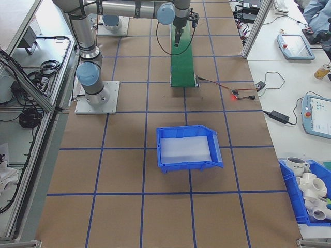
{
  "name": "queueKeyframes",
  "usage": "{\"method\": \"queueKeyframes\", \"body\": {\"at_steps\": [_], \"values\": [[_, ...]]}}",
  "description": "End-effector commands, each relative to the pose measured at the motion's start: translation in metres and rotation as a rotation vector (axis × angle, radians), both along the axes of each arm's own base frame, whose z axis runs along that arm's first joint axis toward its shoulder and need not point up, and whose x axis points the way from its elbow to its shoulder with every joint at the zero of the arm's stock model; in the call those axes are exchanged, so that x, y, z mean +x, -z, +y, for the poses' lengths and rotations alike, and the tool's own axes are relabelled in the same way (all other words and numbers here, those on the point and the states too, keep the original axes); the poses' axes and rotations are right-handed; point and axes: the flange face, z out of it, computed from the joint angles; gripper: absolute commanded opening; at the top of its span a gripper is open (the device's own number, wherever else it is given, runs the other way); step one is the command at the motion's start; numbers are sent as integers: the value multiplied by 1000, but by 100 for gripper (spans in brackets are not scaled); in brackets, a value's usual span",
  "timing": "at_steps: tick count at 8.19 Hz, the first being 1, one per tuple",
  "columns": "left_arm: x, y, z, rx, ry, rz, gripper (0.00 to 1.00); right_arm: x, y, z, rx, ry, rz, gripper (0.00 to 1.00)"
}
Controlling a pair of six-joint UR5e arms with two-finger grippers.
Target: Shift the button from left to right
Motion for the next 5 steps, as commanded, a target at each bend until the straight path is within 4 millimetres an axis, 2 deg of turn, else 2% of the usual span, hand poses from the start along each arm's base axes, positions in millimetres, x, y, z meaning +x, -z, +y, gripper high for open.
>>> {"method": "queueKeyframes", "body": {"at_steps": [1,2,3,5], "values": [[-11,-11,13,3,-17,45,100,15,42,-24,65,252,-105,100],[-11,-12,13,3,-14,39,100,13,49,-27,81,318,-80,100],[-7,-14,4,-49,-21,25,100,13,56,-28,98,349,-74,100],[-8,-15,1,-72,-21,33,100,14,77,-27,171,591,-42,100]]}}
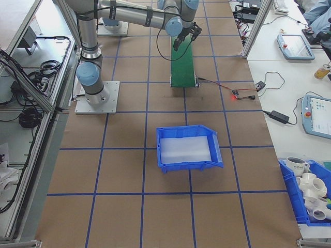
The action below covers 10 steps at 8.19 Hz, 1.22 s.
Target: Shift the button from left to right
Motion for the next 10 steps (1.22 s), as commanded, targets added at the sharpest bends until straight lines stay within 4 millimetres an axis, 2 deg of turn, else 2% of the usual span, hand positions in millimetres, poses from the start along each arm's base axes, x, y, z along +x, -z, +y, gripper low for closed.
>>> {"method": "queueKeyframes", "body": {"at_steps": [1,2,5,10], "values": [[2,3,-9,-32,-1,-1,100,1,36,-5,106,221,32,100],[3,4,-13,-34,2,-10,100,2,39,-14,64,231,24,100],[9,-7,-24,-135,2,-32,100,5,43,-20,40,238,2,100],[7,-8,-25,-140,3,-33,100,17,78,-29,83,249,-21,99]]}}
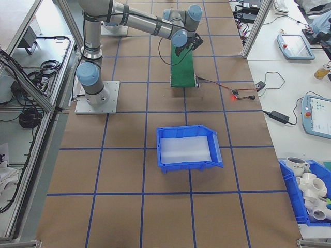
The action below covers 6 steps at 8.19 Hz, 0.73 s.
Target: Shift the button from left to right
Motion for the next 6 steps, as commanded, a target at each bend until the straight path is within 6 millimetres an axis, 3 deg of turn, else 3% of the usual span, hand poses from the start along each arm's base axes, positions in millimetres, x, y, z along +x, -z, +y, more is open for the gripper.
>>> {"method": "queueKeyframes", "body": {"at_steps": [1,6], "values": [[0,1,-1,-2,-2,0,100,10,19,-3,44,12,-61,99],[-1,2,-2,-2,-3,6,100,10,33,-8,47,2,-62,98]]}}
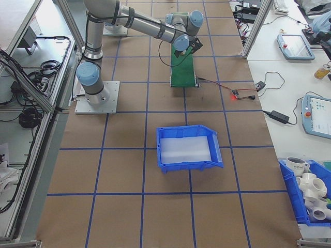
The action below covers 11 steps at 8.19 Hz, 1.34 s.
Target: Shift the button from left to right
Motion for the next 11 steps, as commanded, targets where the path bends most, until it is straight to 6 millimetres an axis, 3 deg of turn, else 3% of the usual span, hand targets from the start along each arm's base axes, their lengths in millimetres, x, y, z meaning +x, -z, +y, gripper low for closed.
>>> {"method": "queueKeyframes", "body": {"at_steps": [1,2,3,4,5,6,10,11], "values": [[0,5,-2,7,-7,10,100,0,9,-4,-5,-19,-2,98],[0,12,-5,24,-5,14,100,-1,14,-6,-16,-61,4,95],[-1,7,-4,14,-4,10,100,0,21,-7,-10,-75,1,80],[0,5,-3,11,-4,8,100,-2,20,-8,-25,-108,3,44],[0,8,-4,17,-4,11,100,-13,23,-9,-50,-226,85,15],[0,11,-6,26,-4,11,100,-18,18,-9,-61,-248,122,0],[0,12,-6,30,-4,12,100,-90,-8,-30,-135,-374,164,0],[0,12,-6,29,-4,14,100,-125,-22,-34,-160,-478,198,0]]}}
